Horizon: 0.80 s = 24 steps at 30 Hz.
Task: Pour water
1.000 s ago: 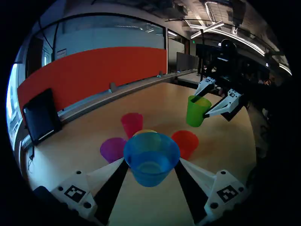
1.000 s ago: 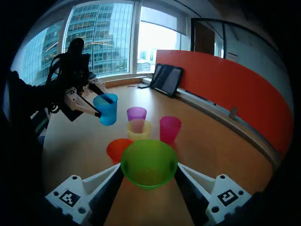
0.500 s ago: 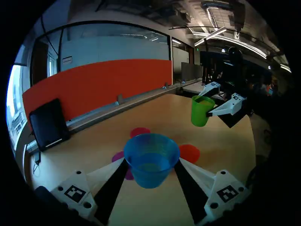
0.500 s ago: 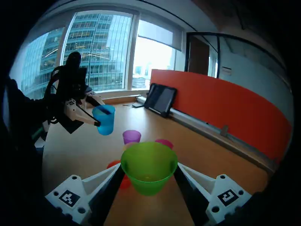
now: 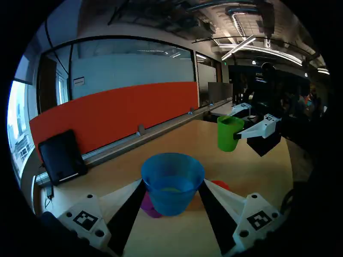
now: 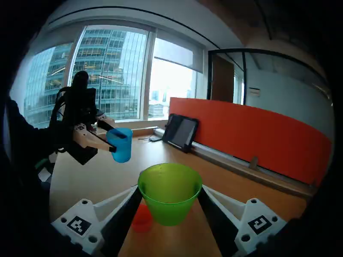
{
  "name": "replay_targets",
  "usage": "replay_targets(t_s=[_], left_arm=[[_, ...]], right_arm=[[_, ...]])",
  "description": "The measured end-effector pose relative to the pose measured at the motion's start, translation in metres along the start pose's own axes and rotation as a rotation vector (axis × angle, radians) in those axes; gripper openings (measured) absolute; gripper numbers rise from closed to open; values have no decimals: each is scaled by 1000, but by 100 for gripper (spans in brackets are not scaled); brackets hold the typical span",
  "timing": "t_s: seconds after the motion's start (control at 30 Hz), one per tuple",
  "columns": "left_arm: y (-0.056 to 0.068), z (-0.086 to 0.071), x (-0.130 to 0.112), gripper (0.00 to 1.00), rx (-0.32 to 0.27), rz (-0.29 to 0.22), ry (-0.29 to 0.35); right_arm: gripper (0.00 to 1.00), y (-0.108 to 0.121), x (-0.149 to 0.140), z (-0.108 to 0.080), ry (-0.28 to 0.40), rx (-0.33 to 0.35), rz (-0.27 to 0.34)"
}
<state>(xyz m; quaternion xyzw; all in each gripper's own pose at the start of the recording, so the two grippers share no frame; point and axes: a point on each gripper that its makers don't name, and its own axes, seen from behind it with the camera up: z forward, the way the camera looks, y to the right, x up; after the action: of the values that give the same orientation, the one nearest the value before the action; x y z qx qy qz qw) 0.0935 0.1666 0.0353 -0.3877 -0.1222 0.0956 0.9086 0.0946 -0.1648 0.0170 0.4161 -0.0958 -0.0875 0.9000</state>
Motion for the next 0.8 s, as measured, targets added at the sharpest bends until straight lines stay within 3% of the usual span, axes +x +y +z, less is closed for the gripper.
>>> replay_targets(t_s=[0.4,0.8], left_arm=[[-7,-8,40,84,4,-29,107],[-1,-6,69,84,-11,-71,196]], right_arm=[[91,2,36,9,97,-4,2],[91,0,58,19,137,1,0]])
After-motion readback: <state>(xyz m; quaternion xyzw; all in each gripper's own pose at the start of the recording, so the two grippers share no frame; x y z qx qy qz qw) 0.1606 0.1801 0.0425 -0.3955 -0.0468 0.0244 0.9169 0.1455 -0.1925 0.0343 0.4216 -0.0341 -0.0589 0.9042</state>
